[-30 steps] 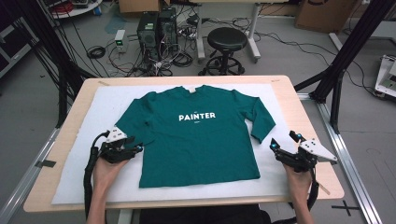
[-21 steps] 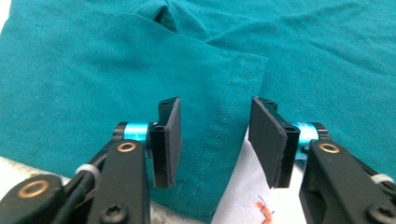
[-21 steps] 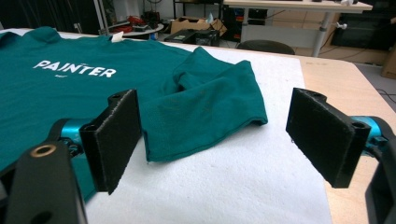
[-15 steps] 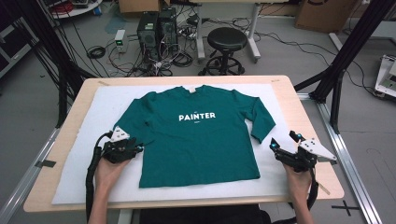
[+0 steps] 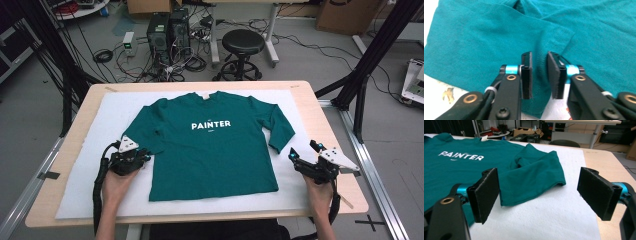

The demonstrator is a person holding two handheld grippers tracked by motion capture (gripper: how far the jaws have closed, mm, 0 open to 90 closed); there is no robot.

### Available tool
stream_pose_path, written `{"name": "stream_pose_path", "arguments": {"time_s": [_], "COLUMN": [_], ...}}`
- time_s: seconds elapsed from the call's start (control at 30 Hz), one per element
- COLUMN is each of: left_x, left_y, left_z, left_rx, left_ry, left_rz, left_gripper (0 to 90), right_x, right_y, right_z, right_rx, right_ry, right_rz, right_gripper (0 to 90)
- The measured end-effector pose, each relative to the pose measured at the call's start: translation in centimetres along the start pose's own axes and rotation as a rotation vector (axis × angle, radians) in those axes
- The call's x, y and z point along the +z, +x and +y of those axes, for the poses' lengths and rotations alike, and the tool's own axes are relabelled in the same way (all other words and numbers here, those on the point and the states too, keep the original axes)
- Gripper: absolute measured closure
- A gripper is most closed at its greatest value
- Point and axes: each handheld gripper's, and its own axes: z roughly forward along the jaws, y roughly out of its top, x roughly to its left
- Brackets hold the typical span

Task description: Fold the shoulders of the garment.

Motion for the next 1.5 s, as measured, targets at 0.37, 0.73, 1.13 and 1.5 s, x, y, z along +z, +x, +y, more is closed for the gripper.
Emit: {"name": "stream_pose_path", "arguments": {"time_s": [0.37,0.73,1.13,1.5], "left_x": [-0.6,-1.7,-0.8,1.9], "left_y": [0.6,0.2,-2.4,-5.1], "left_z": [-0.1,1.9,6.7,9.3], "left_rx": [-0.079,-0.119,-0.073,-0.071], "left_ry": [-0.056,-0.135,-0.163,-0.172], "left_rz": [-0.021,-0.036,-0.081,-0.129], "left_gripper": [85.5,85.7,85.9,85.9], "right_x": [0.0,0.0,0.0,0.1], "right_y": [-0.1,0.0,0.0,0.0], "right_z": [0.0,0.0,0.0,0.0], "right_rx": [-0.002,-0.005,-0.009,-0.011], "right_ry": [-0.003,-0.004,-0.002,-0.001], "right_rz": [-0.003,-0.007,-0.005,-0.008], "right_gripper": [18.7,18.7,18.7,18.7]}}
